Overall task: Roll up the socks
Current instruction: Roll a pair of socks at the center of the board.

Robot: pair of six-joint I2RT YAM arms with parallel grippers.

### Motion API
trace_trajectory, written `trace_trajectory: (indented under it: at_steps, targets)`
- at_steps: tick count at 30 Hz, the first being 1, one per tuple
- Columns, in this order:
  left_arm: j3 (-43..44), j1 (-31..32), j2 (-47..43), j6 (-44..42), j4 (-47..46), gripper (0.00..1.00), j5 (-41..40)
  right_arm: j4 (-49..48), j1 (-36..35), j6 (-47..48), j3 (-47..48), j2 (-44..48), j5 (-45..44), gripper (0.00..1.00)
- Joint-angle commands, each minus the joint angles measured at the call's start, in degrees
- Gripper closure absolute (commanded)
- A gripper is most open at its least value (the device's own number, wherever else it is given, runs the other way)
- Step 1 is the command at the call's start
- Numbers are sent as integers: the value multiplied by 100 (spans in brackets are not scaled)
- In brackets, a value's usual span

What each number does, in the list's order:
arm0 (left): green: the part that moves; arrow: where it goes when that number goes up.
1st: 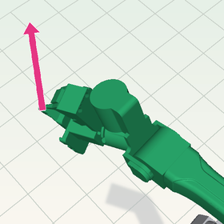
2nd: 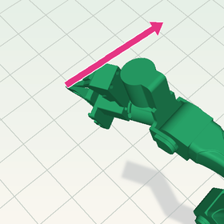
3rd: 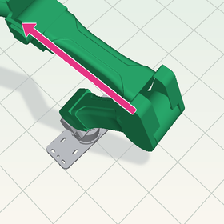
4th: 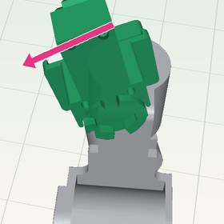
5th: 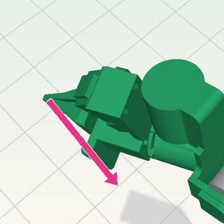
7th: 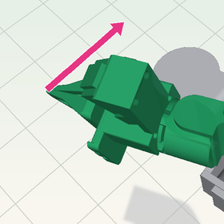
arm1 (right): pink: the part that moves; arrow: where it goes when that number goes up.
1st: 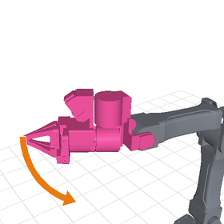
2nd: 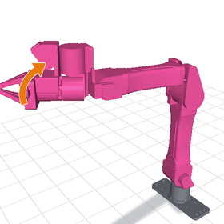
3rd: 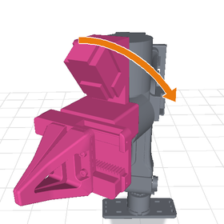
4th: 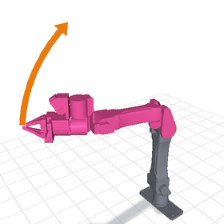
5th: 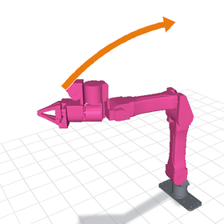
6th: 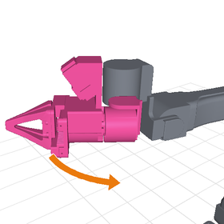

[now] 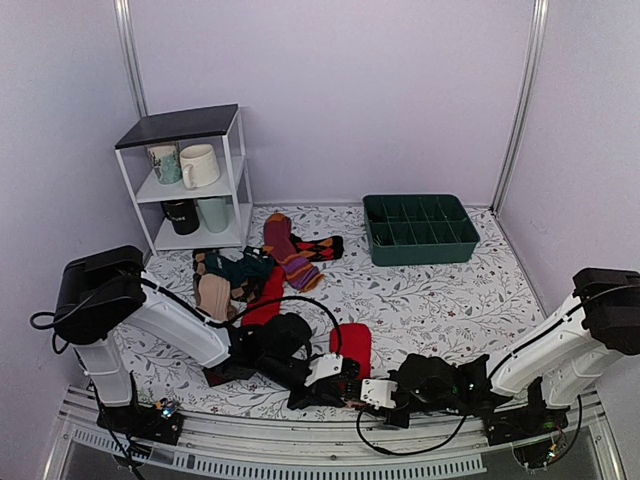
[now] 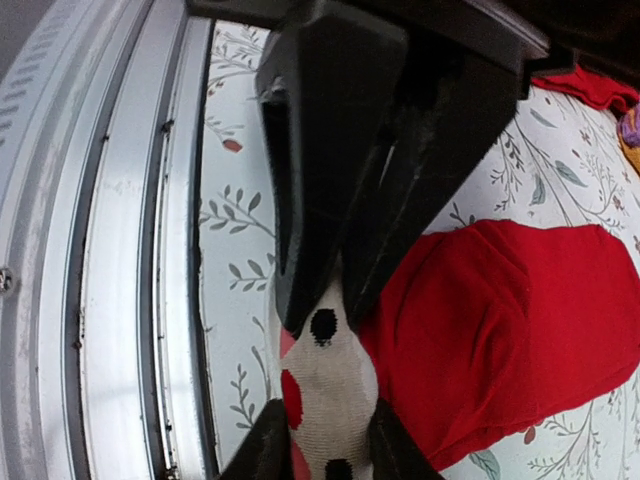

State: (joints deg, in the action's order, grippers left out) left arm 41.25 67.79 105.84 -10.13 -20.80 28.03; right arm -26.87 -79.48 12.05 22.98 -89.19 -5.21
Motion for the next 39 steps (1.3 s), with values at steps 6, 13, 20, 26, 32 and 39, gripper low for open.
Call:
trace_trajectory:
  at_steps: [6, 13, 20, 26, 32, 39]
  targets:
    - [-292, -48, 258, 174, 848, 95, -308, 365, -12, -736, 133, -134, 253, 91]
    - [-1155, -75, -960, 344, -521, 66, -1848, 328, 157, -1675, 50, -280, 736, 91]
    - [-2323, 260, -2420, -469, -1922, 67, -2049, 367, 977, -2599, 59, -494, 2157, 91]
    - [-2177, 530, -2363, -1065, -1727, 66, -2027, 965, 1462, -3462, 490, -1092, 3339, 91]
    - [-1612, 791, -1378, -1751, -1651, 64, -2523, 1272, 1749, -3821, 776, -1580, 4138, 91]
    - [-1378, 990, -914, -1992, -1455, 62, -2675, 1312, 1983, -3856, 795, -1729, 4536, 91]
